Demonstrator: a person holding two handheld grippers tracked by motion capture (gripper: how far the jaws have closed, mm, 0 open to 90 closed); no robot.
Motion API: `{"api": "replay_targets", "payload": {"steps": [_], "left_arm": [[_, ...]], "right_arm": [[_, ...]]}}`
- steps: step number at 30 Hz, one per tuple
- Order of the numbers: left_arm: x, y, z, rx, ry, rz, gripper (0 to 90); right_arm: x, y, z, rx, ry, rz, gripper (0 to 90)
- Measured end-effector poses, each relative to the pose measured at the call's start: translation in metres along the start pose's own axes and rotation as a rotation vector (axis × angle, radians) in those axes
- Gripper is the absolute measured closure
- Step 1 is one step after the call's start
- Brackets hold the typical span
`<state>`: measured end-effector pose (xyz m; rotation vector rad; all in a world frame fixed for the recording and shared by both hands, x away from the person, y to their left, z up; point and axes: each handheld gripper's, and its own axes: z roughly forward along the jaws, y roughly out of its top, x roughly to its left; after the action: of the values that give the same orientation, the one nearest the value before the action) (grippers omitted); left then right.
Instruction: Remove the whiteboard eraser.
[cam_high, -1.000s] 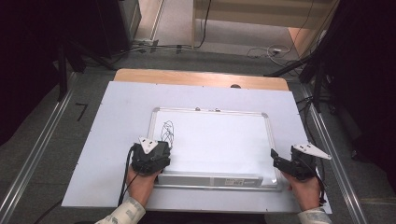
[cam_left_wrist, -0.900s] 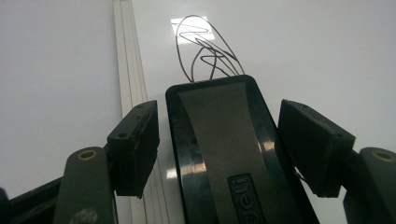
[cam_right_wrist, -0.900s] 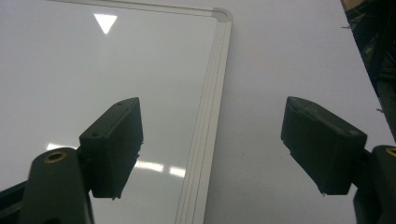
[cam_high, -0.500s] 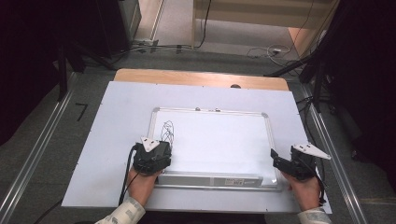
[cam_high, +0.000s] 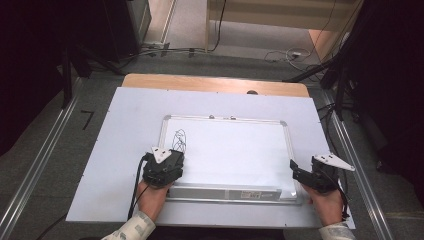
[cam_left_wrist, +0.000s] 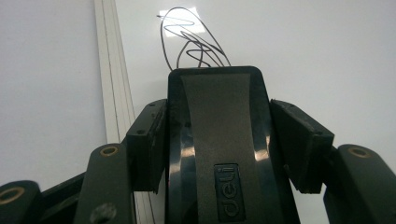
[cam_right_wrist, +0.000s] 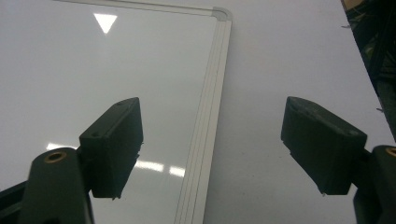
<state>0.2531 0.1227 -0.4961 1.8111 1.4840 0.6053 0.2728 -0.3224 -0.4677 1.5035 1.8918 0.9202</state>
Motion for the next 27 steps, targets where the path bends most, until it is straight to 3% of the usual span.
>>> {"api": "replay_targets", "payload": {"steps": [3,7,14,27], "left_arm": [[0.004,0.002,-0.002,-0.013,0.001,-0.012,40.4],[0.010,0.009,-0.013,-0.077,0.020,-0.016,40.4],[0.015,0.012,-0.023,-0.119,0.025,-0.040,40.3],[0.025,0.016,-0.026,-0.156,0.029,-0.070,40.2]], "right_arm": [[-0.001,0.000,0.000,-0.001,0.000,0.001,19.5],[-0.001,0.000,0.000,0.001,0.000,0.000,19.5],[-0.001,0.000,-0.001,-0.002,-0.001,0.001,19.5],[-0.002,0.001,0.000,0.000,-0.004,0.012,19.5]]}}
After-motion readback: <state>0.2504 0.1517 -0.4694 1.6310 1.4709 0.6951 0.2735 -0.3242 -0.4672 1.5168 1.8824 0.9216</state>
